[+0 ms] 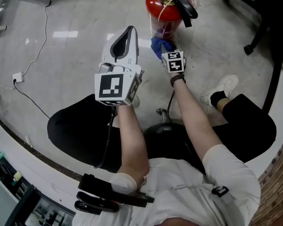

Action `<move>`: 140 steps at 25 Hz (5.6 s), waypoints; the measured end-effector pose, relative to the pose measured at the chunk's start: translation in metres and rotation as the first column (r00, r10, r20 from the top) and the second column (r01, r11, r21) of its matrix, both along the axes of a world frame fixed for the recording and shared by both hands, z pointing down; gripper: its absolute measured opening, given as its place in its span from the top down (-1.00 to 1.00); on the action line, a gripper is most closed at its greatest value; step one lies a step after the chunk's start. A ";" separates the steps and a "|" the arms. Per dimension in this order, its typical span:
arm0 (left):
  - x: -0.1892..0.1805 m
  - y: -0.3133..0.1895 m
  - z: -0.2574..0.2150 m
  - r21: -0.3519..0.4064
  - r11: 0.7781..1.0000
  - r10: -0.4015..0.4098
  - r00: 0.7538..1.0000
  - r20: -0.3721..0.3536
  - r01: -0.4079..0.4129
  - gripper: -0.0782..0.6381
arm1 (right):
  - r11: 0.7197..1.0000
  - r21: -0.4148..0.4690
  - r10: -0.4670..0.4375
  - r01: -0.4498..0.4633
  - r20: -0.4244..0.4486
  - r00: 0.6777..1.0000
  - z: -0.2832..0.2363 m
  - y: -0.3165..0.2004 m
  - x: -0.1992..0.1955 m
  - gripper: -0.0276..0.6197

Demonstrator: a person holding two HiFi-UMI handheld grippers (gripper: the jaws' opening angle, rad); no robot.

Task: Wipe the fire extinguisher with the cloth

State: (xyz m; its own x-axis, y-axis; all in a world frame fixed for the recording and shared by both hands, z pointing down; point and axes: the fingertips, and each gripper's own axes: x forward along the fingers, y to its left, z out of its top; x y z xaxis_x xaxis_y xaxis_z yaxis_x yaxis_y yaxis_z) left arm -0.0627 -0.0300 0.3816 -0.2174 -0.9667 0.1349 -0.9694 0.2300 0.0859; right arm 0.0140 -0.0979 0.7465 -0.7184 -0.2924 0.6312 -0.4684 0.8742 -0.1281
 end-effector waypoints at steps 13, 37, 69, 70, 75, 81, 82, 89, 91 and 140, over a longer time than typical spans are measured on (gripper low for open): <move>0.044 0.034 -0.056 0.104 0.967 -0.230 0.973 -0.030 0.232 0.78 | 0.953 0.298 -0.139 -0.061 0.607 0.782 -0.350 -0.004 0.027 0.71; 0.026 -0.022 0.038 -0.087 0.964 -0.255 0.967 -0.025 0.252 0.78 | 0.843 0.104 -0.523 0.527 -0.067 0.850 0.039 0.011 -0.008 0.73; 0.121 -0.035 -0.025 0.032 0.898 -0.439 0.898 0.012 0.439 0.78 | 0.871 0.371 -0.488 0.321 0.593 0.640 -0.313 -0.031 0.020 0.71; 0.119 -0.033 -0.022 0.027 0.896 -0.444 0.896 0.009 0.443 0.78 | 0.855 0.389 -0.515 0.344 0.552 0.656 -0.296 -0.029 0.018 0.71; 0.107 -0.030 -0.005 0.006 0.888 -0.459 0.888 -0.004 0.459 0.78 | 0.764 0.473 -0.621 0.439 0.353 0.699 -0.213 -0.032 0.015 0.71; 0.091 -0.029 0.020 -0.038 0.881 -0.473 0.881 -0.026 0.472 0.78 | 0.765 0.269 -0.627 0.585 0.105 0.772 -0.071 -0.030 0.013 0.71; 0.089 -0.030 0.023 -0.044 0.881 -0.472 0.881 -0.027 0.471 0.78 | 0.765 0.260 -0.627 0.589 0.093 0.773 -0.058 -0.030 0.013 0.71; 0.067 -0.034 0.037 -0.083 0.883 -0.466 0.885 -0.025 0.462 0.78 | 0.834 -0.015 -0.551 0.551 -0.080 0.831 0.041 -0.040 0.014 0.71; 0.058 -0.037 0.033 -0.079 0.890 -0.452 0.892 -0.009 0.450 0.78 | 0.837 -0.034 -0.547 0.546 -0.071 0.834 0.045 -0.044 0.012 0.71; -0.002 -0.037 0.023 -0.087 0.847 -0.525 0.851 0.025 0.525 0.78 | 0.641 -0.427 -0.079 0.638 0.790 0.608 -0.264 -0.184 -0.080 0.72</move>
State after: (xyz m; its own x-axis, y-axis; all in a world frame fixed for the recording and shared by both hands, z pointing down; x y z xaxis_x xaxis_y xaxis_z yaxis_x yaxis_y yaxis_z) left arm -0.0650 -0.0667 0.4044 -0.6889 -0.6929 0.2130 -0.7022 0.7108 0.0412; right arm -0.0663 -0.2817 0.4826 -0.9216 0.3513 -0.1648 0.3333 0.4993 -0.7997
